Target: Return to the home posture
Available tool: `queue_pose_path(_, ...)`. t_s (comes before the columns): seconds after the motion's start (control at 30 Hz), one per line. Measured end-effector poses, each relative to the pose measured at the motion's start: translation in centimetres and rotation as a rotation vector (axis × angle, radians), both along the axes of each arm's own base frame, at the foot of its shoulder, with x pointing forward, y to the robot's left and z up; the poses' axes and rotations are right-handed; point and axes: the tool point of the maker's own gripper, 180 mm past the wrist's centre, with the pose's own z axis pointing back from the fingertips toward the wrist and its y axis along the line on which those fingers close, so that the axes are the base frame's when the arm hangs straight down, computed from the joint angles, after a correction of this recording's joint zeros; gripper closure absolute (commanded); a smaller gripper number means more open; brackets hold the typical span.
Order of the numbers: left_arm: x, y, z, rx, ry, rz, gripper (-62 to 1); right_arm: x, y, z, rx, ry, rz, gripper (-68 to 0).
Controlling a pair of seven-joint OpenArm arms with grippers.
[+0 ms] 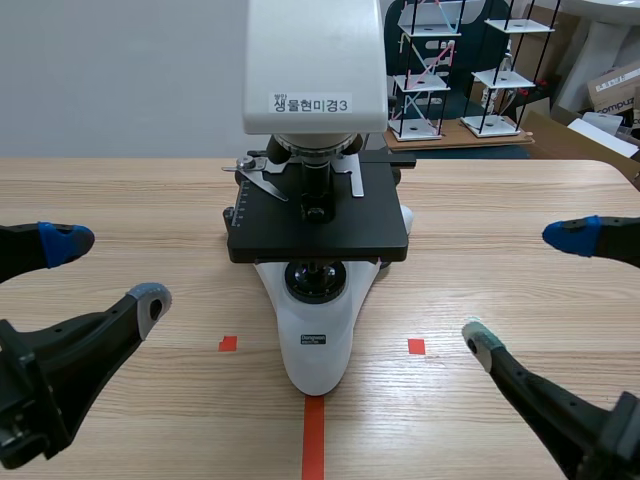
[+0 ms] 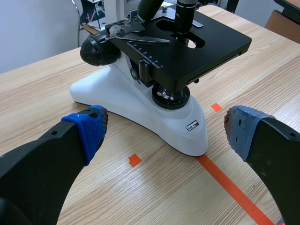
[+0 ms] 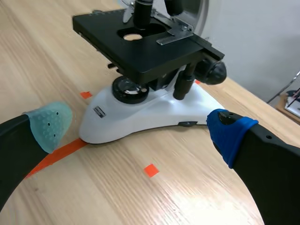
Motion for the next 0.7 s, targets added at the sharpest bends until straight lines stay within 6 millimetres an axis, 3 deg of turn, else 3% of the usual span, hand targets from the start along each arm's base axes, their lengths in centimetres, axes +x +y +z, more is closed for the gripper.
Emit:
queue_pose_path(0.17, 0.0, 0.0, 0.0, 0.0, 0.0, 0.0, -52.7, -0.74, -0.02, 1.36, 0.058, 0.024, 0.003, -64.2)
queue_pose_path(0.7, 0.0, 0.0, 0.0, 0.0, 0.0, 0.0, -52.7, -0.8, -0.11, 0.91, 0.057, 0.047, -0.011, -64.2)
